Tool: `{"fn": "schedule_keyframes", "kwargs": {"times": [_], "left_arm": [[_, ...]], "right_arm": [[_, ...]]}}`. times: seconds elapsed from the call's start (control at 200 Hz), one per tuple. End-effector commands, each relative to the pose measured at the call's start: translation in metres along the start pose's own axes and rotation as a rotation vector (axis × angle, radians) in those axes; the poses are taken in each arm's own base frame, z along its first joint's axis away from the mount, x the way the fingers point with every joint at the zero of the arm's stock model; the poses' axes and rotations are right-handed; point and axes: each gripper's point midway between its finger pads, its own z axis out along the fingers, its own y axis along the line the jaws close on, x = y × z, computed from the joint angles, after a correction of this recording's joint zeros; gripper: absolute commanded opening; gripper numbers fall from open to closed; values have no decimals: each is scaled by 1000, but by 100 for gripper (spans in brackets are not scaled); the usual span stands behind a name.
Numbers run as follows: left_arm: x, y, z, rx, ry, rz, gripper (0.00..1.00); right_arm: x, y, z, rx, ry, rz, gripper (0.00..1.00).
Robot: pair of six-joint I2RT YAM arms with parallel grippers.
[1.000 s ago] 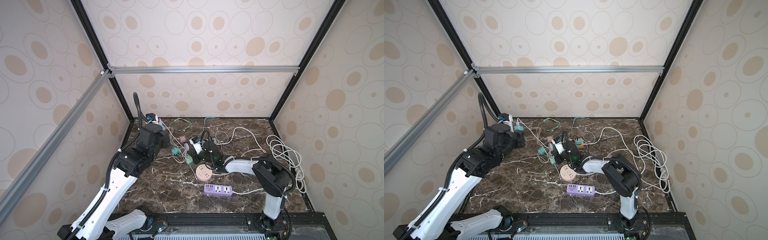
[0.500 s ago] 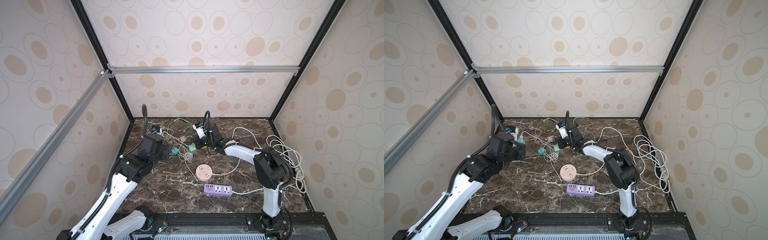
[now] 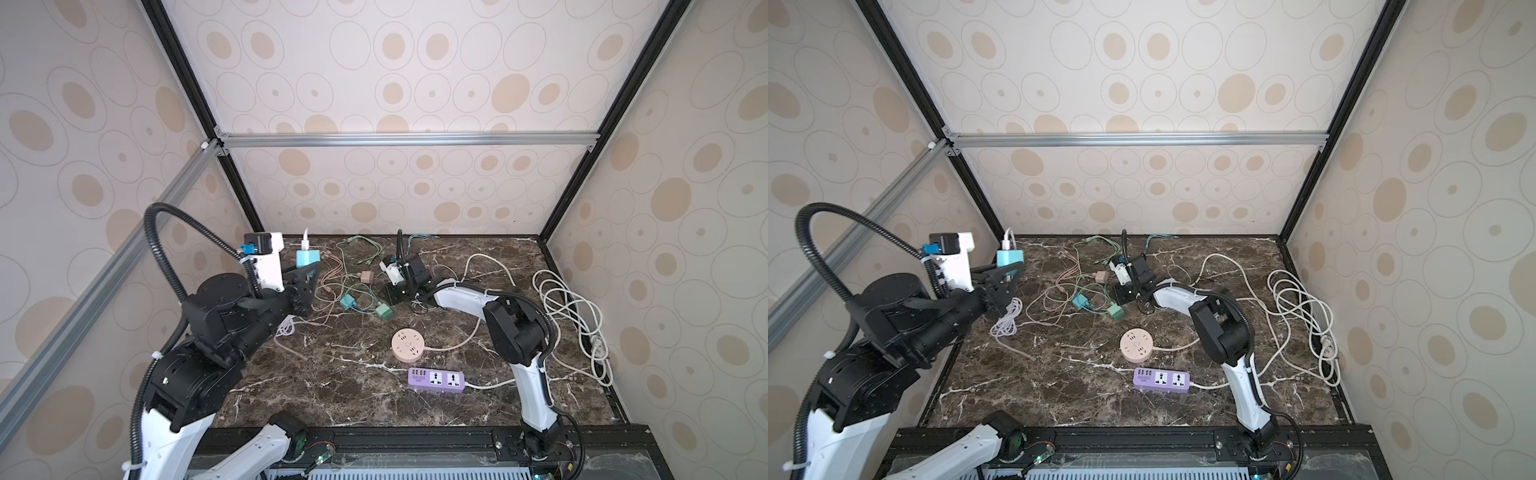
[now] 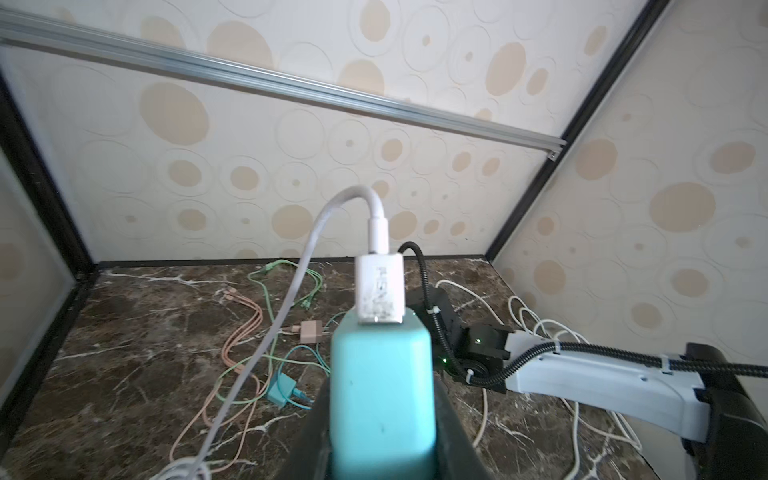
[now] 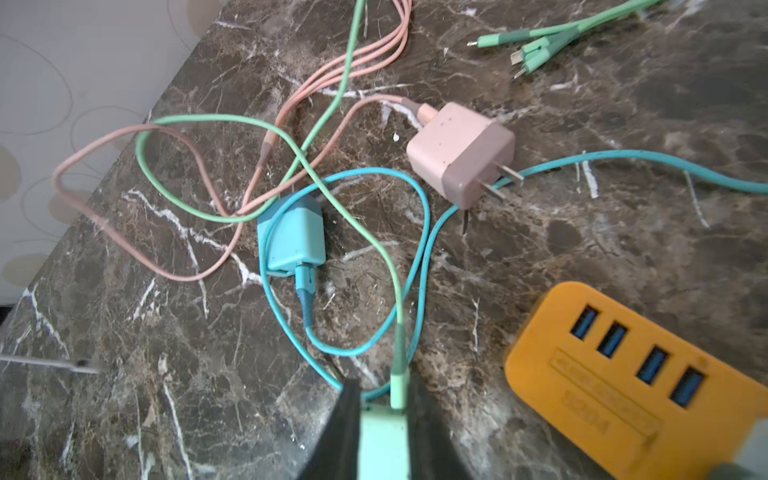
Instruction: Insert the plug
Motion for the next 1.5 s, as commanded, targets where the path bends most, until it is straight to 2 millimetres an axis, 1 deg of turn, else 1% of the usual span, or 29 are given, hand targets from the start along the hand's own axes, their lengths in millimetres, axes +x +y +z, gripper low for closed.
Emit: {"fn": "schedule_keyframes", "kwargs": {"times": [0.0, 0.065, 0.17, 0.22, 0.255, 0.265, 0.275, 0.28, 0.29, 0.4, 0.47, 0.575, 0.72, 0.84, 0.87, 0.97, 1.055, 1.11, 1.135, 1.16, 1.205, 1.311, 1.361, 1.436, 1.496], "left_arm": [[1, -24, 13, 135, 15, 41, 0], [10, -24, 23, 134, 44, 51, 0], [30, -32, 40, 197, 100, 62, 0], [42, -35, 50, 222, 131, 58, 0], [52, -35, 58, 234, 150, 53, 0], [54, -35, 60, 236, 154, 51, 0], [57, -35, 62, 238, 158, 51, 0], [58, -35, 63, 239, 161, 50, 0], [61, -35, 66, 240, 167, 49, 0], [92, -34, 88, 273, 199, 41, 0], [108, -37, 99, 317, 195, 39, 0], [123, -40, 110, 370, 159, 40, 0], [141, -42, 121, 423, 115, 48, 0], [149, -43, 129, 450, 84, 88, 0], [152, -48, 129, 485, 87, 106, 0], [157, -51, 131, 516, 56, 178, 0], [158, -50, 132, 519, 21, 242, 0], [160, -51, 131, 531, 13, 270, 0], [155, -55, 129, 551, -21, 288, 0], [153, -58, 127, 571, -35, 301, 0], [151, -65, 120, 619, -63, 329, 0], [155, -79, 100, 741, -170, 433, 0], [157, -84, 91, 781, -217, 478, 0], [161, -92, 84, 848, -230, 534, 0], [165, -99, 82, 912, -203, 562, 0]], "right_arm": [[-9, 21, -14, -66, -6, -21, 41], [-12, 28, -24, -92, -29, -35, 51], [-18, 37, -46, -97, -71, -59, 62], [-18, 38, -58, -83, -80, -66, 66], [-17, 40, -67, -76, -88, -75, 77], [-17, 40, -70, -74, -92, -76, 85], [-17, 40, -72, -70, -96, -78, 95], [-16, 40, -73, -68, -96, -77, 98], [-16, 40, -76, -63, -99, -78, 100], [-6, 41, -103, -26, -108, -106, 100], [1, 35, -120, 25, -100, -120, 100], [9, 22, -146, 116, -91, -145, 100], [9, 8, -182, 200, -112, -151, 100], [6, -2, -206, 251, -135, -146, 100], [6, -4, -212, 257, -143, -144, 100], [5, -10, -229, 302, -157, -160, 100], [7, -23, -246, 362, -163, -148, 100], [9, -26, -256, 361, -172, -135, 100], [9, -26, -260, 354, -180, -136, 100], [10, -23, -264, 330, -188, -144, 100], [12, -6, -267, 233, -202, -188, 98], [20, 53, -277, -64, -241, -346, 95], [23, 75, -284, -180, -253, -387, 94], [24, 95, -294, -278, -260, -416, 91], [23, 108, -300, -344, -261, -427, 80]]}}
